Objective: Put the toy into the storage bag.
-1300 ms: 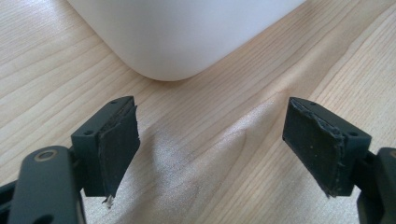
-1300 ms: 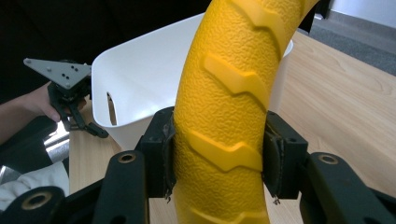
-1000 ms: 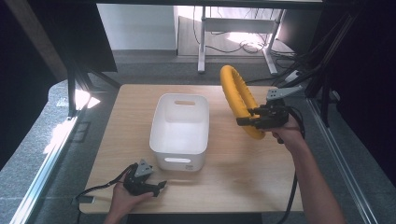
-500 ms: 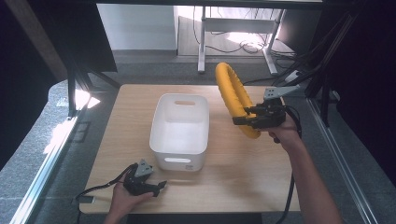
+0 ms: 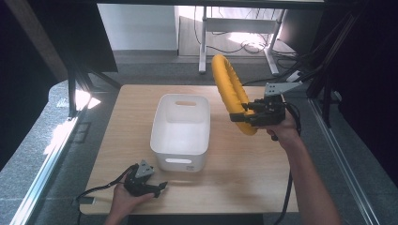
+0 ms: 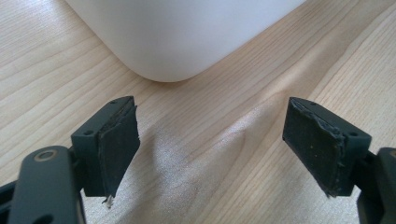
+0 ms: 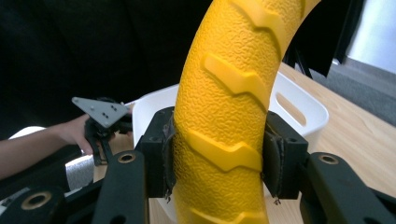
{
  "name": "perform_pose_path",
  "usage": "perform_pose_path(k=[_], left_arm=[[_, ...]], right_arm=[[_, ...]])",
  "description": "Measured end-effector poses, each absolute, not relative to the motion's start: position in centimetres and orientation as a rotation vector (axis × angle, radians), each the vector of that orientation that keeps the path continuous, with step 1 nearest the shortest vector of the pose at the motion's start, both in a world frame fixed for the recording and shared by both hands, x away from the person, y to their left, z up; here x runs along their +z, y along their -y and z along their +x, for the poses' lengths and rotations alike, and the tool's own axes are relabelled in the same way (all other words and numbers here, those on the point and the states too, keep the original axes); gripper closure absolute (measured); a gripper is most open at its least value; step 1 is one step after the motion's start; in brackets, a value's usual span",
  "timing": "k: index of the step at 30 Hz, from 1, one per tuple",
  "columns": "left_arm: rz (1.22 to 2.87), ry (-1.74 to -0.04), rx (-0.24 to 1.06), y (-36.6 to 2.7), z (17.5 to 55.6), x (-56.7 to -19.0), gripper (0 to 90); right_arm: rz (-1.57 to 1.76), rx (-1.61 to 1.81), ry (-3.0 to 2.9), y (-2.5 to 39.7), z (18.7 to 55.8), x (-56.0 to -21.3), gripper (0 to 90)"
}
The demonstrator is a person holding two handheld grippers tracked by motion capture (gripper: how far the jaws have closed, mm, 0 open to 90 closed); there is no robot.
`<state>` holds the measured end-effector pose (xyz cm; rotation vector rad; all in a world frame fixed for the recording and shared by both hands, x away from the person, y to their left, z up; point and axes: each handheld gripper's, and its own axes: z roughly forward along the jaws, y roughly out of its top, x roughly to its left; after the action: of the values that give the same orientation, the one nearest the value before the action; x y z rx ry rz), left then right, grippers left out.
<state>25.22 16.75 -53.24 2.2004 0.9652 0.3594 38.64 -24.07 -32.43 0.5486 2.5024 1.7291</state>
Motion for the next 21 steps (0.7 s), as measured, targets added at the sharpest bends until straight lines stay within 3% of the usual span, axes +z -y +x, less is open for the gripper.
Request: perform_pose_path(k=[21], left_arm=[[2.195,-0.966,0.359,-16.7,25.2,-53.3,18.7]], right_arm=[[0.462,1.800,-2.475,21.8,38.3,-30.5,51.7]])
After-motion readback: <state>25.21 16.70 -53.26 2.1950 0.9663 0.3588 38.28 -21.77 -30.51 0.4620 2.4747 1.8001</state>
